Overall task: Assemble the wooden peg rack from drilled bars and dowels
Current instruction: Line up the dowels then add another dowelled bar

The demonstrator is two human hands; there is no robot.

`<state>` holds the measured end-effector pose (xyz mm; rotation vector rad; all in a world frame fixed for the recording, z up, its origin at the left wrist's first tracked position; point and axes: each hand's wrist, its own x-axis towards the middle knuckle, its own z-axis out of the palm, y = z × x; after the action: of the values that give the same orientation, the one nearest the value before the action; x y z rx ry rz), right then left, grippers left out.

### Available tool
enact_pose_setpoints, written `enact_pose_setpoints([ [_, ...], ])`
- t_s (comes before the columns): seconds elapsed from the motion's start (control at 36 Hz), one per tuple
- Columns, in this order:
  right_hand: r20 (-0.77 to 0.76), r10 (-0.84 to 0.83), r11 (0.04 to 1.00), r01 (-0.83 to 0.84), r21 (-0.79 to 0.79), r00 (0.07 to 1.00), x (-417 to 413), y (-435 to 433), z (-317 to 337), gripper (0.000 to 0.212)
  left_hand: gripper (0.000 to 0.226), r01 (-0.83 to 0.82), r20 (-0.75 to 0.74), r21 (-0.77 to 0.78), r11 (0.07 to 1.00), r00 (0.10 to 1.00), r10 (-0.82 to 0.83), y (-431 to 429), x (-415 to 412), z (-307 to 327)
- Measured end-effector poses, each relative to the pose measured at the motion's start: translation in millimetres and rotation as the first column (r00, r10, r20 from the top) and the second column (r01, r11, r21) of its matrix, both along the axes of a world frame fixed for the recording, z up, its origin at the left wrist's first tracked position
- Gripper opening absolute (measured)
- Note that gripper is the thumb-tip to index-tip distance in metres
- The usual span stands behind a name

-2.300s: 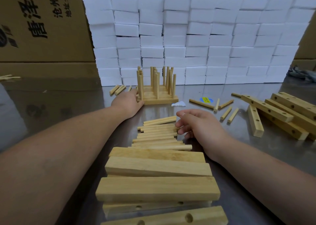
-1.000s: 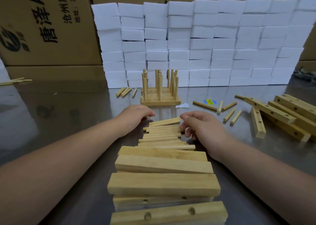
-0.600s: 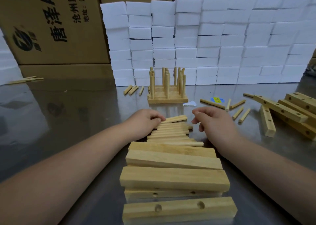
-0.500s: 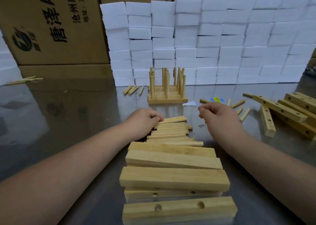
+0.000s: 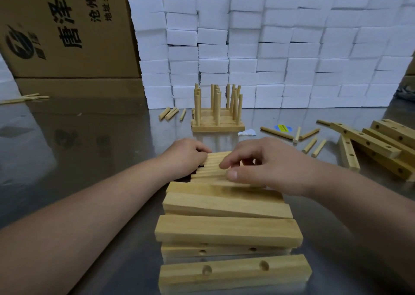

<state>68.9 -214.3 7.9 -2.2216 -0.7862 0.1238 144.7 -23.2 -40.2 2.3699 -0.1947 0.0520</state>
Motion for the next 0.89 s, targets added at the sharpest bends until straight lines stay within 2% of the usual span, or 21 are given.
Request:
enact_pose_setpoints([
  [0.14, 0.002, 0.071, 0.964, -0.068, -0.255, 0.997, -4, 7, 1, 0.035, 0.012, -0.005, 0.007, 0.0, 1.0, 1.0, 0.005, 1, 2, -3],
  [0.25, 0.02, 0.074, 0.947, -0.064, -0.316, 0.997, -6, 9, 3, 0.04, 0.013, 0.012, 0.05, -0.015, 1.0, 0.999, -0.011, 2, 3, -4],
  [0.33, 0.029, 0.083, 0.943, -0.069, -0.325, 0.996, -7, 10, 6, 0.035, 0.012, 0.028, 0.076, -0.03, 0.999, 0.997, -0.026, 4, 4, -6],
  [0.42, 0.015, 0.089, 0.951, -0.081, -0.297, 0.996, -8, 10, 7, 0.022, 0.021, 0.026, 0.084, -0.033, 0.999, 0.996, -0.024, 4, 6, -7],
  [0.58, 0.002, 0.102, 0.956, -0.097, -0.277, 0.995, -9, 10, 7, 0.015, 0.028, 0.045, 0.083, -0.013, 0.999, 0.996, -0.043, 4, 5, -6],
  [0.64, 0.002, 0.093, 0.958, -0.089, -0.274, 0.996, -10, 10, 7, 0.017, 0.026, 0.034, 0.085, -0.009, 0.999, 0.996, -0.033, 3, 4, -6],
  [0.72, -0.014, 0.094, 0.943, -0.094, -0.321, 0.995, -11, 11, 5, 0.033, 0.024, 0.021, 0.088, -0.006, 1.0, 0.996, -0.02, 3, 4, -6],
  [0.89, 0.004, 0.108, 0.964, -0.104, -0.244, 0.994, -12, 12, 5, 0.032, 0.024, 0.03, 0.094, 0.006, 1.0, 0.995, -0.03, 4, 6, -6],
])
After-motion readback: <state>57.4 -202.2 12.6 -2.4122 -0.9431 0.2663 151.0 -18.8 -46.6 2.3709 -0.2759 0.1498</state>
